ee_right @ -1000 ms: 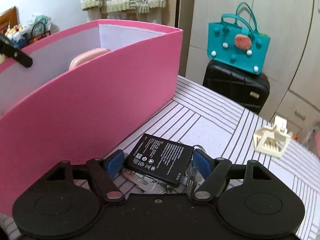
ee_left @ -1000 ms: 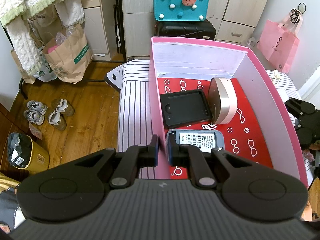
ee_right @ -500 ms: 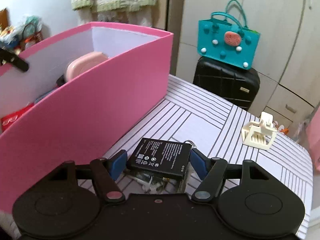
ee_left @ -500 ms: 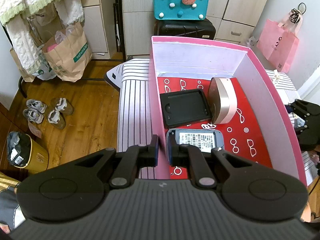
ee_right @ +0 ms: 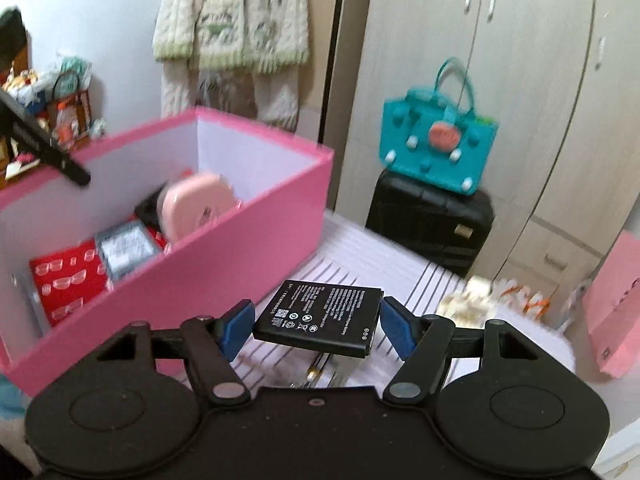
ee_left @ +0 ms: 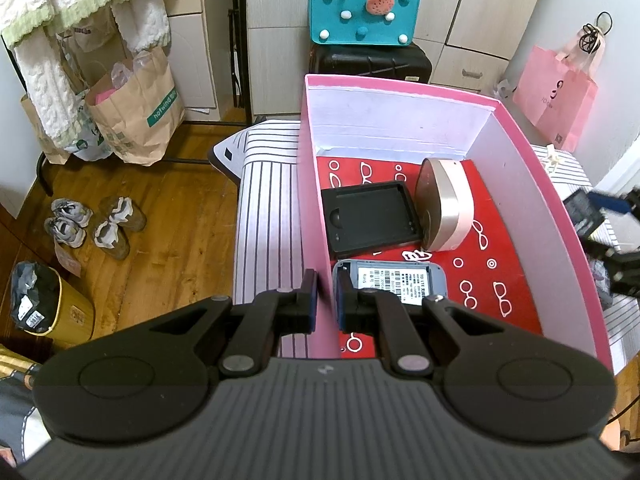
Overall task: Organize rigid objects
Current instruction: 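Carry the black battery into the box and open the right tool, then move the right tool to the white cube charger and grasp it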
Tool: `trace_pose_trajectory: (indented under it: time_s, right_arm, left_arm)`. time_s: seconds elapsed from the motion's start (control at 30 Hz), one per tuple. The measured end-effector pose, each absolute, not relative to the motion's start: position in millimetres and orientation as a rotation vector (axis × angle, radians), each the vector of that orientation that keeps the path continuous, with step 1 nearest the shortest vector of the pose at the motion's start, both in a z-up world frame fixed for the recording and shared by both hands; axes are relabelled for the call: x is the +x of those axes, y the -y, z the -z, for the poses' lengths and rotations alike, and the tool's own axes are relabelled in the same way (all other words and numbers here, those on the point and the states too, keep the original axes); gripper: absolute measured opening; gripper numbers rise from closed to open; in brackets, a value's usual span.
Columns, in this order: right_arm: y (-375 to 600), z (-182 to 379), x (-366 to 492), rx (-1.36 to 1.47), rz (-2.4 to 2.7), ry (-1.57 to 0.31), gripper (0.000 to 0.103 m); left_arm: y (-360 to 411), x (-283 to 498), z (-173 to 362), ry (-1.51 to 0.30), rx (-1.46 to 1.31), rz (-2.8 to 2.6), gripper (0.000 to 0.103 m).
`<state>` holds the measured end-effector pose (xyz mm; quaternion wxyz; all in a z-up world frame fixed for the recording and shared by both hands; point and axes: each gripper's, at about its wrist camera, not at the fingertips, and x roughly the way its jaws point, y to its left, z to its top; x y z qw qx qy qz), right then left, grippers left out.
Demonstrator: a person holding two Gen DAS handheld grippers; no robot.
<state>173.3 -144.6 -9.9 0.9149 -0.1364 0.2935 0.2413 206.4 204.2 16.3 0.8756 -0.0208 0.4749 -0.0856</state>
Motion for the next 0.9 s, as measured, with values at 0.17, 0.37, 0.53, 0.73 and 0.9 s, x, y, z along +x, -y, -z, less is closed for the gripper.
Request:
trace_pose_trajectory:
  time_s: [0.17, 0.37, 0.53, 0.73, 0.9]
  right_arm:
    - [142.2, -20.9, 168.1, -0.233, -0.57, -0.548, 0.073]
    - [108.0, -44.4, 162.9, -0.206, -0.82, -0.54, 0.058]
    - [65.0, -33.6, 174.5, -0.259, -0.938, -0.646, 0.034]
    - [49.7, -9.6, 190.3, -0.296, -0.919, -0.723, 0.032]
    - [70.2, -16.0, 185.3, -0.251, -0.889, -0.718, 0.032]
  left_arm:
    - [-204.3, 206.4, -17.0, -0.989, -0.046, 0.179, 0.009]
    - [-206.8, 206.1, -19.3, -0.986, -0.059, 0.182, 0.008]
    - [-203.8, 207.1, -18.7, -0.993, -0.044, 0.181, 0.008]
    - [-203.8, 204.1, -19.6, -0.989, -0.041, 0.185, 0.008]
    - [-204.1, 204.2, -20.8, -0.987, -0.033, 0.182, 0.008]
